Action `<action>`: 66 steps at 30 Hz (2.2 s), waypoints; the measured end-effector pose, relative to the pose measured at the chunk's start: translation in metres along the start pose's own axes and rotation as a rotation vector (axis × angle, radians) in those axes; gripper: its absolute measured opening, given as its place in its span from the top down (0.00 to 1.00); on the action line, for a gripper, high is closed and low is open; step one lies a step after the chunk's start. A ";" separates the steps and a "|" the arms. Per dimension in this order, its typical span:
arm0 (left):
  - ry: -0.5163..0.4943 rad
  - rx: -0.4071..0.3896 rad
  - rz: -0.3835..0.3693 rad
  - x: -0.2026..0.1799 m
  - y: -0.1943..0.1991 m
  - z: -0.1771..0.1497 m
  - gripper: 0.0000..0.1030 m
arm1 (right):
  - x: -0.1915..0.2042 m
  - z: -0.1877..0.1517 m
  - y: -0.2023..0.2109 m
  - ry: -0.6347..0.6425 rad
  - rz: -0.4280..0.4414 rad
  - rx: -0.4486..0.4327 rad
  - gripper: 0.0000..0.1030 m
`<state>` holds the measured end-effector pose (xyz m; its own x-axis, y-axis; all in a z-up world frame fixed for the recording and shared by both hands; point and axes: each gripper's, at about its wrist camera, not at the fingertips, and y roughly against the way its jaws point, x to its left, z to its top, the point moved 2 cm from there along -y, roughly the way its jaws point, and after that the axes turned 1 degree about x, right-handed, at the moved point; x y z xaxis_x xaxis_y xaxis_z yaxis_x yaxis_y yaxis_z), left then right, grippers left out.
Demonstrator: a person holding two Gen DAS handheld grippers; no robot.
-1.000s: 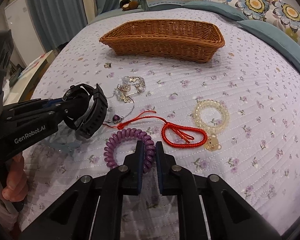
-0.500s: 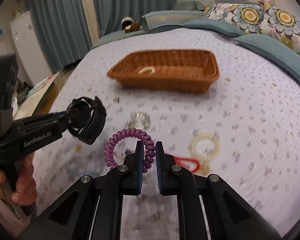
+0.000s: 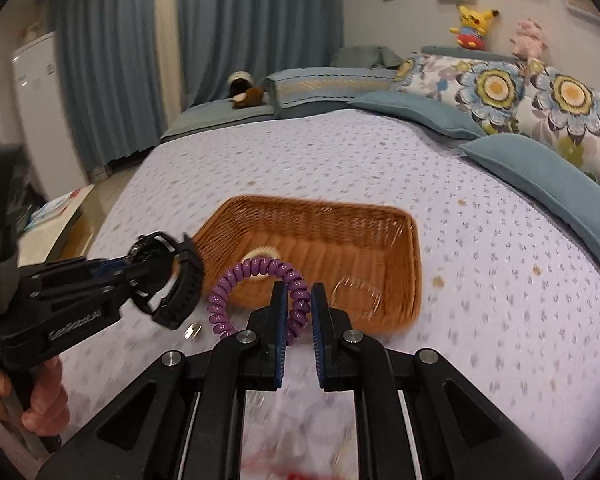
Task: Organize jewelry
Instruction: 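Carry the watch and purple hair tie with both tools into the basket, then open both tools to release the watch and hair tie in the basket, then move the left tool to the blue claw clip while the right tool moves to the cream bead bracelet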
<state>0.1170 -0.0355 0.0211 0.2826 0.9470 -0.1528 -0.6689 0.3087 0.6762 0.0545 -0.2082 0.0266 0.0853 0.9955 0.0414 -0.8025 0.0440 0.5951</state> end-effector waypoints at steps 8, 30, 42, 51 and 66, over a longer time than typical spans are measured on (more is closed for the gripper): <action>0.032 0.077 0.008 0.014 -0.092 0.030 0.86 | -0.027 0.025 -0.093 -0.070 -0.051 0.095 0.87; -0.003 0.047 -0.015 0.001 -0.104 0.025 0.65 | -0.034 0.002 -0.124 -0.088 -0.037 0.171 0.73; -0.023 -0.056 -0.039 -0.011 0.018 -0.004 0.51 | 0.001 -0.023 -0.003 -0.024 -0.074 0.059 0.65; 0.052 -0.079 -0.034 -0.002 0.088 -0.064 0.50 | 0.011 -0.057 0.060 -0.040 -0.078 0.022 0.64; 0.115 0.000 0.005 0.017 0.079 -0.140 0.50 | 0.022 -0.115 0.058 -0.009 -0.060 0.044 0.64</action>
<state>-0.0271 0.0175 -0.0286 0.1988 0.9524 -0.2313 -0.6701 0.3043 0.6771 -0.0581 -0.1740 -0.0301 0.1379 0.9904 0.0113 -0.7690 0.0999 0.6314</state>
